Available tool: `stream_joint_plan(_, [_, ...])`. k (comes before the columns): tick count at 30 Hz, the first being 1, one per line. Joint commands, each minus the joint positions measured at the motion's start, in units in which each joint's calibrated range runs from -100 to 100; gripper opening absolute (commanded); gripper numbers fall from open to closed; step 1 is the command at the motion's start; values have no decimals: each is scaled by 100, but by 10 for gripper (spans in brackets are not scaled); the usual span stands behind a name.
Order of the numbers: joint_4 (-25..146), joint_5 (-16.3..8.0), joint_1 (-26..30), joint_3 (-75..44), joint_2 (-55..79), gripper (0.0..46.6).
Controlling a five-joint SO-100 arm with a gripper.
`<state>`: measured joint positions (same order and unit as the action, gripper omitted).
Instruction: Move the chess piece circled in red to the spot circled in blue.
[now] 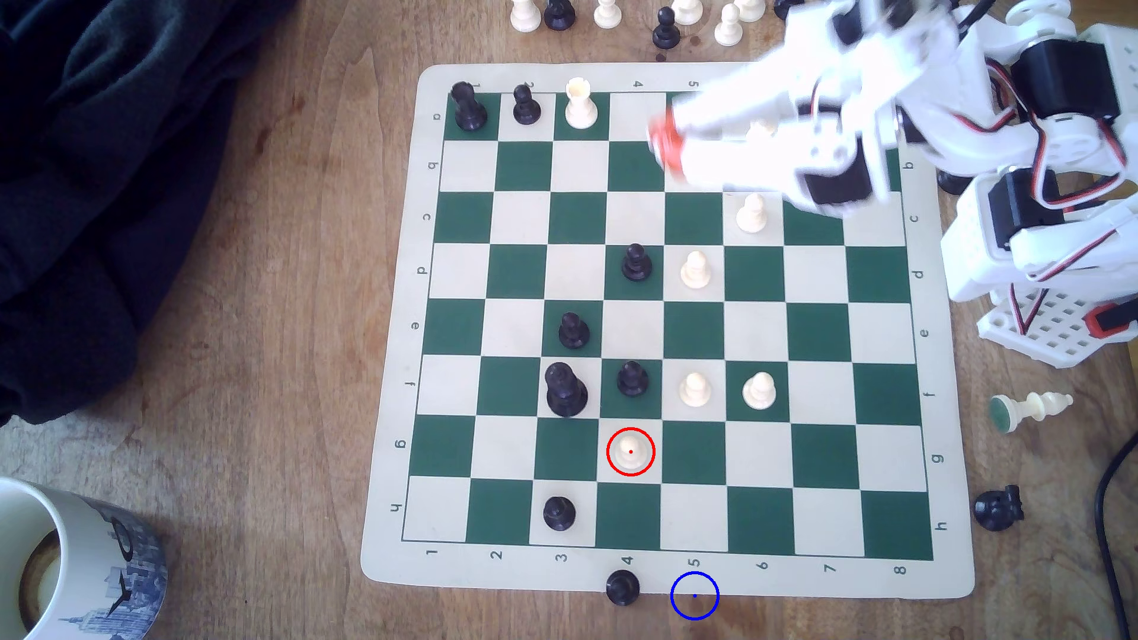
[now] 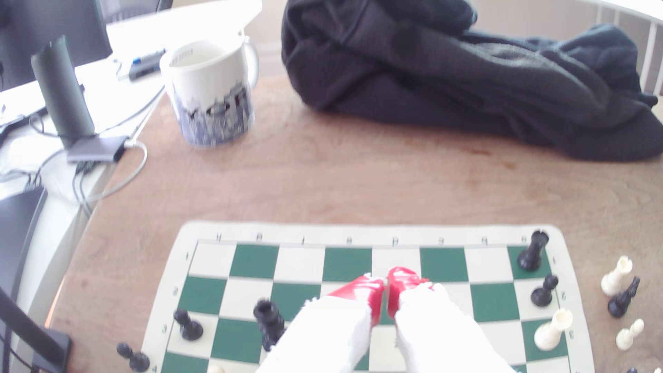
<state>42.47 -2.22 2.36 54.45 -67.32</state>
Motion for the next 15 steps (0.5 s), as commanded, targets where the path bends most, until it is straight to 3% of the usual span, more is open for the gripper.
stream_joint_plan(1, [1158,-39,198,-1411,849,30])
stream_joint_plan(6, [1453,137,566,-1674,1681,60])
stream_joint_plan(8, [1158,317,738,-1501,1826,64])
stream_joint_plan(12, [1232,415,847,-1538,2437,106])
stream_joint_plan(15, [1232,400,1019,-1601,2802,106])
